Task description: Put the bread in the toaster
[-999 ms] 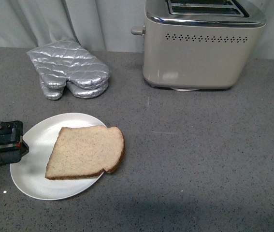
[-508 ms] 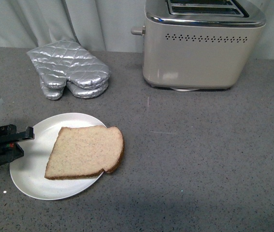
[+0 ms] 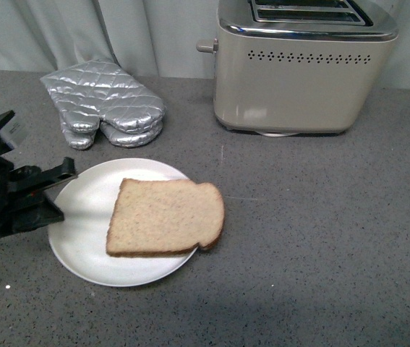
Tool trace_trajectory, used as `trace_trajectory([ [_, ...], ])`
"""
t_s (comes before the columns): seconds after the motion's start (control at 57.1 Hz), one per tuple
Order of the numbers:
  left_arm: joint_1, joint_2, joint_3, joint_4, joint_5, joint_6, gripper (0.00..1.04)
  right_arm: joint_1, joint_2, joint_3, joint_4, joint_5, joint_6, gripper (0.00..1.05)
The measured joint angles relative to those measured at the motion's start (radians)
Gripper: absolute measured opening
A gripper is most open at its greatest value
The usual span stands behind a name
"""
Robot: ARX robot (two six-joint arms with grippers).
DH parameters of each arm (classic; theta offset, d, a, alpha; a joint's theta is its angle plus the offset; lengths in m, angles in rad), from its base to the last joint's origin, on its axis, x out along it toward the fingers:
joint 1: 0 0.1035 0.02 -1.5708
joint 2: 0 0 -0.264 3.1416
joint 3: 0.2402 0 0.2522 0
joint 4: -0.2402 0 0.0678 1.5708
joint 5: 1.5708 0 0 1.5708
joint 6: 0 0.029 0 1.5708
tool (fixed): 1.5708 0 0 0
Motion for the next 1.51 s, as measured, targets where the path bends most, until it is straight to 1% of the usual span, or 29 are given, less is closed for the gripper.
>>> trace_trajectory([
  [0.263,-0.164,0.051,0.138,-0.017,0.012,-0.101,0.03,0.000,0.000,0.000,0.000,0.000,0.000,0.95],
  [0.508,-0.356,0.209,0.314,-0.031,0.010,-0.209,0.03,0.000,0.000,0.000,0.000,0.000,0.000,0.95],
  [0.718,-0.426,0.297,0.408,-0.056,0.007,-0.243,0.03,0.000,0.000,0.000,0.000,0.000,0.000,0.95],
  [0.911,-0.441,0.322,0.428,-0.062,-0.004,-0.261,0.04,0.000,0.000,0.000,0.000,0.000,0.000,0.95],
  [1.086,-0.437,0.302,0.408,-0.014,-0.020,-0.286,0.31,0.000,0.000,0.000,0.000,0.000,0.000,0.95],
  [1.121,-0.436,0.293,0.398,-0.002,-0.028,-0.290,0.34,0.000,0.000,0.000,0.000,0.000,0.000,0.95],
  [1.227,-0.423,0.230,0.336,0.049,-0.103,-0.289,0.51,0.000,0.000,0.000,0.000,0.000,0.000,0.95],
  [1.262,-0.415,0.181,0.288,0.093,-0.155,-0.281,0.60,0.000,0.000,0.000,0.000,0.000,0.000,0.95],
  [1.314,-0.404,0.110,0.221,0.154,-0.237,-0.277,0.71,0.000,0.000,0.000,0.000,0.000,0.000,0.95],
  [1.349,-0.395,0.047,0.159,0.208,-0.324,-0.253,0.80,0.000,0.000,0.000,0.000,0.000,0.000,0.95],
  [1.437,-0.373,-0.095,0.005,0.316,-0.467,-0.198,0.99,0.000,0.000,0.000,0.000,0.000,0.000,0.95],
  [1.454,-0.368,-0.119,-0.024,0.336,-0.484,-0.193,1.00,0.000,0.000,0.000,0.000,0.000,0.000,0.95],
  [1.507,-0.357,-0.192,-0.106,0.375,-0.527,-0.179,0.97,0.000,0.000,0.000,0.000,0.000,0.000,0.95],
])
